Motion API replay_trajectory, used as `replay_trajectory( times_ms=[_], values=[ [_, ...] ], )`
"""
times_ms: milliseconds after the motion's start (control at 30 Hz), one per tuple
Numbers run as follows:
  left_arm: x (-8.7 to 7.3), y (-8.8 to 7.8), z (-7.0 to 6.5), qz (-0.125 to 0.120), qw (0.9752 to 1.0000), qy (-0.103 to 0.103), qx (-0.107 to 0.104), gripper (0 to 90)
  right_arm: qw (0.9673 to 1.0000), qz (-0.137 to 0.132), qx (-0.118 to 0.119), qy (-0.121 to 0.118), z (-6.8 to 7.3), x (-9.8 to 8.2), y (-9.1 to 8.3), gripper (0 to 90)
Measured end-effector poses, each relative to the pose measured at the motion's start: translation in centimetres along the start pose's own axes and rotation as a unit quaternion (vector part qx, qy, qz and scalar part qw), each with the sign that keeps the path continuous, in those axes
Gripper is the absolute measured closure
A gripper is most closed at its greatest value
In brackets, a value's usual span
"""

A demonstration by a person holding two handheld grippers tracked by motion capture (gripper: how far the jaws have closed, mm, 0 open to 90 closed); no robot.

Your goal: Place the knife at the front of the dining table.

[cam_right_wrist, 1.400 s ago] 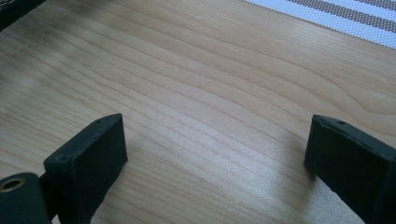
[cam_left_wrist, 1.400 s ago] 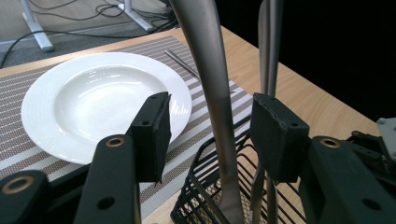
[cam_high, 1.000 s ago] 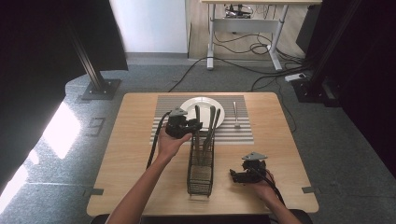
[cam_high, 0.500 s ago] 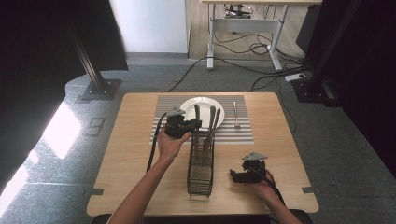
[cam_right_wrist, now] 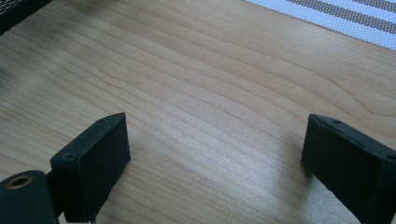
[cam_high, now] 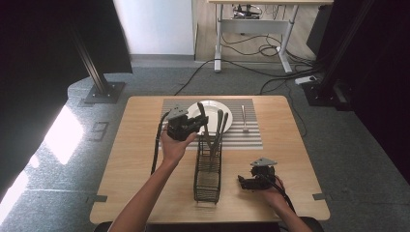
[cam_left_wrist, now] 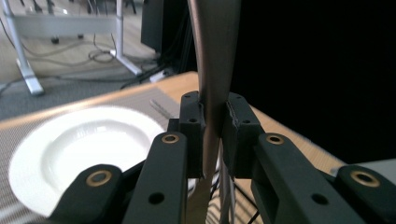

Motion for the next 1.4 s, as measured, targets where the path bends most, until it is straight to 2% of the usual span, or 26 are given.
replay_trajectory(
  times_ms=[200,300,433,567,900,1000,1400],
  values=[
    [2.9,-2.0,-0.6,-0.024,0.9995,0.019,0.010,79.1,1.0000,0.000,0.000,0.001,0.0,0.0,0.0,8.4],
    [3.9,-3.1,-0.7,-0.040,0.9988,0.021,0.016,79.1,1.0000,0.001,0.000,0.001,0.0,0.0,0.0,8.4],
    [4.9,-4.7,-0.6,-0.050,0.9979,0.030,0.029,79.1,1.0000,0.000,0.001,0.001,0.1,0.0,0.0,8.3],
    [5.2,-6.0,-0.1,-0.055,0.9968,0.033,0.046,79.2,1.0000,0.000,0.001,0.002,0.1,0.0,0.0,8.3],
    [4.1,-8.6,2.0,-0.051,0.9955,0.021,0.078,79.2,1.0000,-0.001,0.001,0.002,0.1,0.0,0.0,8.2],
    [3.4,-9.1,2.7,-0.043,0.9954,0.015,0.085,79.2,1.0000,-0.001,0.001,0.002,0.1,0.0,0.0,8.2],
    [-0.2,-9.5,5.3,-0.014,0.9931,-0.007,0.116,79.2,1.0000,-0.001,0.002,0.001,0.1,0.0,0.0,8.1]
  ],
)
Point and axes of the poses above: each handheld gripper's, and its own axes: y roughly forward along the jaws, x roughly out of its top, z roughly to its left, the point moved 6 cm from there along y, roughly forward along the jaws, and after that the axes turned 15 degrees about -x, right-handed, at the moved point
